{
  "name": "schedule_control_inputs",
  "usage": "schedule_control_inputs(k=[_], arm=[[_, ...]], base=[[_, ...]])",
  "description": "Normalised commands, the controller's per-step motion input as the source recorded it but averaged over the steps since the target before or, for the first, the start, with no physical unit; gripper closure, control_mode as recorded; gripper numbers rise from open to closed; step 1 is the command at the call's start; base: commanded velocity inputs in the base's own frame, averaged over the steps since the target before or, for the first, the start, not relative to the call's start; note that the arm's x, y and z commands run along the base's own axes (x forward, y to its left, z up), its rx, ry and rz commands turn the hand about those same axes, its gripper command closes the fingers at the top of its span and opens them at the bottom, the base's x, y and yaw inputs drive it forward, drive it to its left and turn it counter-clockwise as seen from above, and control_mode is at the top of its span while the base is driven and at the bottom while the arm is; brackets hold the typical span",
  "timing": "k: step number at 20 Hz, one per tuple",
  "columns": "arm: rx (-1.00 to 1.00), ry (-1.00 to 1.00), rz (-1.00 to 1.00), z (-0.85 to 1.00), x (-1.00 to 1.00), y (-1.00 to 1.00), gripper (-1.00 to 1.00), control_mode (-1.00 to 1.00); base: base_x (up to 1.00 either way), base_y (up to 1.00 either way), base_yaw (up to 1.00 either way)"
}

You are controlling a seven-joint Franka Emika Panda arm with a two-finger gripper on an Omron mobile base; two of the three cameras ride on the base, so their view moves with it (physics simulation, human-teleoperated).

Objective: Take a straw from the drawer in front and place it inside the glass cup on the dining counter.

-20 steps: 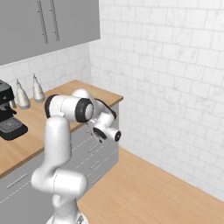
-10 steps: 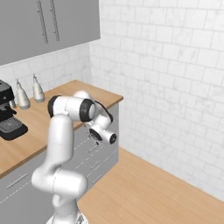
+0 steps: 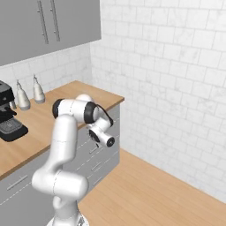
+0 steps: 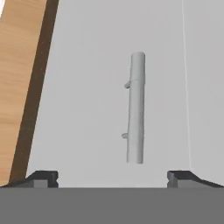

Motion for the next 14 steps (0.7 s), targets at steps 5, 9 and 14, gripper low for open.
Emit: schedule_control_inputs(k=[5, 9, 14], arm=[[0.0, 0.05, -0.06, -0.26, 0.47, 0.0, -1.0, -1.0], [0.0, 0.02, -0.01, -0.22, 0.37, 0.14, -1.0, -1.0], [0.0, 0.01, 0.0, -0.22, 0.38, 0.16, -1.0, -1.0]], base=[[0.0, 0.0, 0.0], [0.0, 0.0, 0.0], [0.0, 0.0, 0.0]])
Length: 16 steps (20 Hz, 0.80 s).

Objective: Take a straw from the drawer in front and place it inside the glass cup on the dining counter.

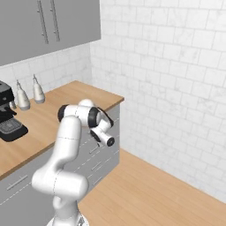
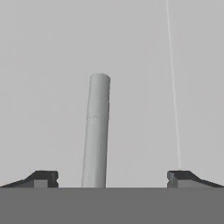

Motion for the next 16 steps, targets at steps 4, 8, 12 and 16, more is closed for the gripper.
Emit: schedule_control_inputs(k=[4, 8, 12, 16], arm=[[0.0, 0.0, 0.0, -0.18, 0.25, 0.33, -1.0, -1.0], [0.0, 0.0, 0.0, -0.12, 0.09, 0.4, 1.0, -1.0], [0.0, 0.01, 0.0, -0.06, 0.01, 0.2, 1.0, -1.0], [0.0, 0.0, 0.0, 0.0, -0.11, -0.19, 1.0, -1.0]], base=[[0.0, 0.0, 0.0], [0.0, 0.0, 0.0], [0.0, 0.0, 0.0], [0.0, 0.0, 0.0]])
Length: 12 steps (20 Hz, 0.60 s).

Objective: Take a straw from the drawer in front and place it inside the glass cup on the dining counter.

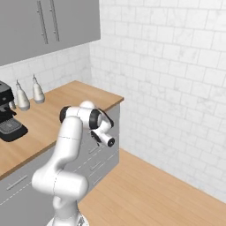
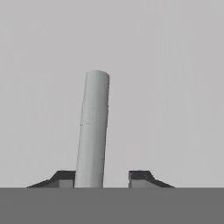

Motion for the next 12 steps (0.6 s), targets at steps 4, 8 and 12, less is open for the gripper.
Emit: schedule_control_inputs(k=[4, 8, 12], arm=[[0.0, 0.0, 0.0, 0.0, -0.23, -0.59, 1.0, -1.0], [0.0, 0.0, 0.0, 0.0, -0.32, -0.92, 1.0, -1.0], [0.01, 0.0, -0.01, 0.0, -0.43, -1.0, 1.0, -1.0]], base=[[0.0, 0.0, 0.0], [0.0, 0.0, 0.0], [0.0, 0.0, 0.0]])
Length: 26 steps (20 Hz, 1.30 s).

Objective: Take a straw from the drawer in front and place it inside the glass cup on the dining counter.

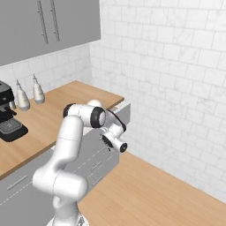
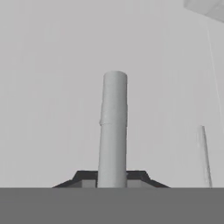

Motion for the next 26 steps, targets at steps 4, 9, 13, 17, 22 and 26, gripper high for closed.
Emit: schedule_control_inputs(k=[4, 9, 13, 17, 22, 26], arm=[[0.04, 0.0, -0.04, 0.03, -0.35, -1.0, 1.0, -1.0], [0.04, 0.0, -0.09, 0.14, -0.19, -1.0, 1.0, -1.0], [0.04, 0.03, -0.12, 0.15, -0.08, -1.0, 1.0, -1.0], [0.03, 0.09, -0.11, 0.04, -0.09, -1.0, -1.0, -1.0], [0.0, 0.11, -0.09, 0.07, -0.11, -0.95, -1.0, -1.0], [0.0, 0.17, -0.07, 0.03, -0.38, -0.84, -1.0, -1.0]], base=[[0.0, 0.0, 0.0], [0.0, 0.0, 0.0], [0.0, 0.0, 0.0], [0.0, 0.0, 0.0], [0.0, 0.0, 0.0], [0.0, 0.0, 0.0]])
